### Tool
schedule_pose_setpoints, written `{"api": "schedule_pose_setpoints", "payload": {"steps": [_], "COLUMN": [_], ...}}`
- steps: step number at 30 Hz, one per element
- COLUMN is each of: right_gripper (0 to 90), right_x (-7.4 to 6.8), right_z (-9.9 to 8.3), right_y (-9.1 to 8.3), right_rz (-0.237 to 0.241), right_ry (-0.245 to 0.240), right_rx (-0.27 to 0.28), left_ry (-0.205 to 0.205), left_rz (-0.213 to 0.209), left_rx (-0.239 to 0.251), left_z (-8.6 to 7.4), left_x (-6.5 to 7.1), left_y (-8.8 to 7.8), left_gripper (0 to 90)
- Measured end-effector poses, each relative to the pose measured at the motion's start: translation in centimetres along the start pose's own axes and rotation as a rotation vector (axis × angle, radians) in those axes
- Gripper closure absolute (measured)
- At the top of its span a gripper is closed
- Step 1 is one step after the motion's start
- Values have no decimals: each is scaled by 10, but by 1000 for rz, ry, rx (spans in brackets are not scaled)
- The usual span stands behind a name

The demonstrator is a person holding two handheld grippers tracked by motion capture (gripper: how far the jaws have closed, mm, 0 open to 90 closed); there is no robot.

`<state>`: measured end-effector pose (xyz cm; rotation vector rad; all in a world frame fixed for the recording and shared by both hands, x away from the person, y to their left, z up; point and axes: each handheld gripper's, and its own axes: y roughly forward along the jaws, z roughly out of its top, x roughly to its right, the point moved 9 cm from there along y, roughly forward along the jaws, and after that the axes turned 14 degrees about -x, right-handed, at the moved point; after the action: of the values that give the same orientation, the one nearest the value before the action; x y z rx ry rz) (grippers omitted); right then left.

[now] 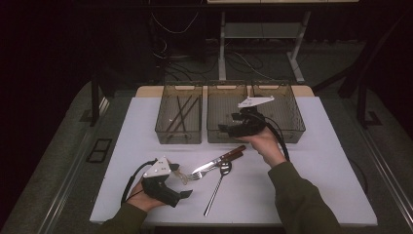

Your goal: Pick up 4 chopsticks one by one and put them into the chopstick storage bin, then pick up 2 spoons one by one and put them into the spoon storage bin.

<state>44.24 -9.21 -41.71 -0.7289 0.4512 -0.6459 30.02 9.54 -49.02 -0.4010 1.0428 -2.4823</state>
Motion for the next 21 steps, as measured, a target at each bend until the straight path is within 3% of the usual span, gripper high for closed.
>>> {"api": "schedule_pose_setpoints", "payload": {"steps": [11, 21], "right_gripper": [214, 180], "right_x": [8, 15], "right_z": [-49, -95], "right_y": [-17, -36], "right_rz": [-8, -33], "right_ry": [-6, 24], "right_rx": [-9, 9], "left_ry": [-6, -19], "left_rz": [5, 7], "left_rx": [-4, 1], "left_z": [-1, -1], "left_x": [0, -2], "left_y": [0, 0], "left_gripper": [0, 0]}}
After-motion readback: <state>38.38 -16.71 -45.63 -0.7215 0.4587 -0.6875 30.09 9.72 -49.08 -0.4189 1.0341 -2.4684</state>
